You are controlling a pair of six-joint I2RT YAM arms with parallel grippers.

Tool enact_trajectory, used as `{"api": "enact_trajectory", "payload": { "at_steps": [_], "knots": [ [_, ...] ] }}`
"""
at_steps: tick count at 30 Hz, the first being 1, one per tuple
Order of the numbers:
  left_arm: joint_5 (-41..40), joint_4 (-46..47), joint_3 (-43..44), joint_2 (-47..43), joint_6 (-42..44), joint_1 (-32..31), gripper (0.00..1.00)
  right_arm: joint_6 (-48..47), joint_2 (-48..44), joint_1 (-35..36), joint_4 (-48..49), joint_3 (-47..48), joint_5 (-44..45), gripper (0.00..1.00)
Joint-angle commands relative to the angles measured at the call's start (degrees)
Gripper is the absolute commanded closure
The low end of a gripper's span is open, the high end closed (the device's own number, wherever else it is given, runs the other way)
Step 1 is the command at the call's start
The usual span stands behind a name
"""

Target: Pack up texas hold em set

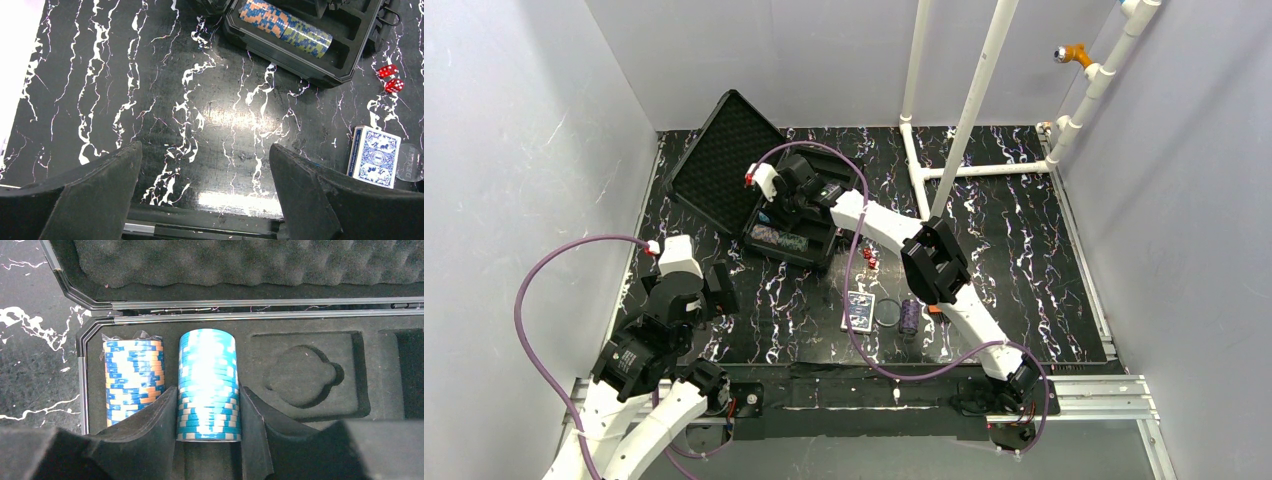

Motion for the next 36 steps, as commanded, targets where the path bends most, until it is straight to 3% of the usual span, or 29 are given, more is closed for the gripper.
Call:
{"api": "enact_trajectory", "payload": {
  "at_steps": [1, 4, 6, 9, 14, 23, 29, 36],
  "knots": [
    [-0.57, 0.53, -0.64, 0.54, 0.47, 0.45, 0.02, -1.4, -4.05, 0.59, 0.65, -2.26, 0.73, 0.57],
    [-0.5, 0.6, -0.64, 0.58, 0.47, 0.5, 0.02, 0.05, -4.12, 0.59, 1.71, -2.88, 0.43, 0.35],
    [-0.5, 0.61, -0.64, 0.66, 0.47, 0.53, 0.02, 0.9, -4.12, 0.59, 2.39, -2.86, 0.38, 0.26],
    [-0.49, 0.61, -0.64, 0.78, 0.56, 0.57, 0.02, 2.08, -4.49, 0.59, 3.31, -2.54, 1.17, 0.21],
    [-0.41, 0.6, -0.64, 0.71, 0.56, 0.7, 0.02, 3.52, -7.58, 0.59, 5.05, -3.47, 2.92, 0.22],
    [-0.15, 0.66, -0.64, 0.45, 0.69, 1.06, 0.02, 5.89, -17.54, 0.59, 12.28, -17.15, 7.16, 0.35],
    [-0.06, 0.68, -0.64, 0.21, 0.67, 1.1, 0.02, 7.0, -18.73, 0.59, 12.66, -21.63, 10.35, 0.63],
    [-0.15, 0.76, -0.81, -0.25, 0.73, 1.13, 0.02, 9.15, -16.85, 0.47, 11.98, -22.48, 14.28, 0.86]
  ]
}}
